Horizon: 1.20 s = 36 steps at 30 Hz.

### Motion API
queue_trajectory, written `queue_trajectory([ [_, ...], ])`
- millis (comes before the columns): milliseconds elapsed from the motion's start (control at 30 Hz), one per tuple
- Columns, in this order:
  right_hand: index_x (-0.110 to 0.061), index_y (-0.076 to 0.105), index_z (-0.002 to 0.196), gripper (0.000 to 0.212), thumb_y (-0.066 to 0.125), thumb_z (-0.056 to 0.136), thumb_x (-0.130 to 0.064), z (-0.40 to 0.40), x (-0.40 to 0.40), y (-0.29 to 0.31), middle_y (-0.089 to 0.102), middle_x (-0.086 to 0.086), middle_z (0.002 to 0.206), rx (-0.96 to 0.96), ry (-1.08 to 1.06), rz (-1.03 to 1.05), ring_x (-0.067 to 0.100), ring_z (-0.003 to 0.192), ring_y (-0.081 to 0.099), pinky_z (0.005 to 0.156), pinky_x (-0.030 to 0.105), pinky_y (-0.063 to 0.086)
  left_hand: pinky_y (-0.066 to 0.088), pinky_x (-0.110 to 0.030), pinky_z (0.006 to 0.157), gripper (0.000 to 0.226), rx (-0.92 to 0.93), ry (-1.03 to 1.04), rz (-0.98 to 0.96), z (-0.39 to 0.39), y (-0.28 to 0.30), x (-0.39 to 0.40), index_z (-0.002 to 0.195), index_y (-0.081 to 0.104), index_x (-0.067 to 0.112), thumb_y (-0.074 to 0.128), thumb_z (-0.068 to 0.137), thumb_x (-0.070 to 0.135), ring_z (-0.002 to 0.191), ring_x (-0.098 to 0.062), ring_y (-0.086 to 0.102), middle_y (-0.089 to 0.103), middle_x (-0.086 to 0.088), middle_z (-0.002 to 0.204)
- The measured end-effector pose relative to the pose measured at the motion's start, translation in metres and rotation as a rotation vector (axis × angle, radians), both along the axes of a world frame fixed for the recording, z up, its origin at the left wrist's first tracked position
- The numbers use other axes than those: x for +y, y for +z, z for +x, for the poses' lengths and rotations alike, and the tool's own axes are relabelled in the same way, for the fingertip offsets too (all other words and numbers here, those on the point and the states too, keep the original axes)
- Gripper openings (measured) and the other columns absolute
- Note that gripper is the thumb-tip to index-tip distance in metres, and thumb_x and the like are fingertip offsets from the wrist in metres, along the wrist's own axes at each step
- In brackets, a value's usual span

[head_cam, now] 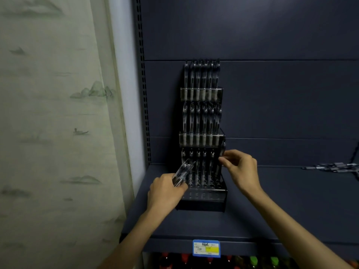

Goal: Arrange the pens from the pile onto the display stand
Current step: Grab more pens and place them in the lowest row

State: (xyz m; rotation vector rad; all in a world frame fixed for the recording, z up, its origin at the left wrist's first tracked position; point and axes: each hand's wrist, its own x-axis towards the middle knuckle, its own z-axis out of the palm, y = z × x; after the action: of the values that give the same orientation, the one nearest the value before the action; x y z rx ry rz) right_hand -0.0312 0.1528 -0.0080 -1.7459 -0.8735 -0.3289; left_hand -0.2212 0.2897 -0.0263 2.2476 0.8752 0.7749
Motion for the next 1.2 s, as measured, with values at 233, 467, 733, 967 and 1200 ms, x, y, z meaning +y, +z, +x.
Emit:
queue_trajectory([
  [233, -0.014, 0.077, 0.094, 0.015, 0.081, 0.084, -0.025, 0.000, 0.005, -0.014, 0.076, -0.004, 0.083, -0.079, -0.063, -0.203, 0.007, 0.081, 0.071, 0.077, 0.024, 0.056, 0.035, -0.030, 0.050, 0.036, -0.026, -0.018, -0.027, -0.002, -0.002, 0.003, 0.054, 0.047, 0.020, 0.068, 0.081, 0.030, 0.058, -0.019, 0.060, 0.060, 0.001, 0.057],
  [467, -0.015, 0.077, 0.091, 0.014, 0.078, 0.086, -0.028, -0.001, 0.006, -0.026, 0.075, -0.005, 0.080, -0.037, -0.094, -0.233, 0.011, 0.080, 0.070, 0.077, 0.033, 0.057, 0.032, -0.030, 0.049, 0.042, -0.026, -0.025, -0.029, -0.005, -0.003, 0.005, 0.051, 0.041, 0.021, 0.068, 0.082, 0.027, 0.051, -0.013, 0.051, 0.053, 0.004, 0.052],
  [733, -0.020, 0.073, 0.084, 0.010, 0.075, 0.084, -0.010, -0.034, -0.008, -0.008, 0.071, -0.008, 0.072, 0.092, -0.077, 0.031, 0.001, 0.070, 0.066, 0.063, 0.010, 0.049, 0.032, -0.030, 0.050, 0.039, -0.026, -0.033, -0.036, -0.006, -0.004, 0.004, 0.053, 0.043, 0.022, 0.066, 0.084, 0.028, 0.054, -0.014, 0.053, 0.054, 0.005, 0.053],
  [967, -0.020, 0.075, 0.078, 0.007, 0.079, 0.083, -0.018, -0.098, 0.015, 0.009, 0.069, -0.003, 0.066, 0.281, 0.332, -0.022, 0.008, 0.064, 0.062, 0.063, 0.024, 0.054, 0.040, -0.031, 0.055, 0.015, 0.066, -0.024, 0.048, -0.003, 0.000, -0.005, 0.084, 0.065, 0.028, 0.057, 0.089, 0.040, 0.074, -0.019, 0.064, 0.067, 0.005, 0.075],
  [1200, -0.016, 0.077, 0.086, 0.001, 0.077, 0.087, -0.015, -0.106, 0.024, 0.002, 0.069, 0.007, 0.072, 0.419, 0.607, -0.078, 0.014, 0.062, 0.061, 0.065, 0.036, 0.058, 0.038, -0.029, 0.059, 0.022, 0.085, -0.010, 0.117, -0.008, 0.003, -0.004, 0.104, 0.067, 0.031, 0.053, 0.095, 0.045, 0.089, -0.024, 0.065, 0.071, 0.003, 0.093],
])
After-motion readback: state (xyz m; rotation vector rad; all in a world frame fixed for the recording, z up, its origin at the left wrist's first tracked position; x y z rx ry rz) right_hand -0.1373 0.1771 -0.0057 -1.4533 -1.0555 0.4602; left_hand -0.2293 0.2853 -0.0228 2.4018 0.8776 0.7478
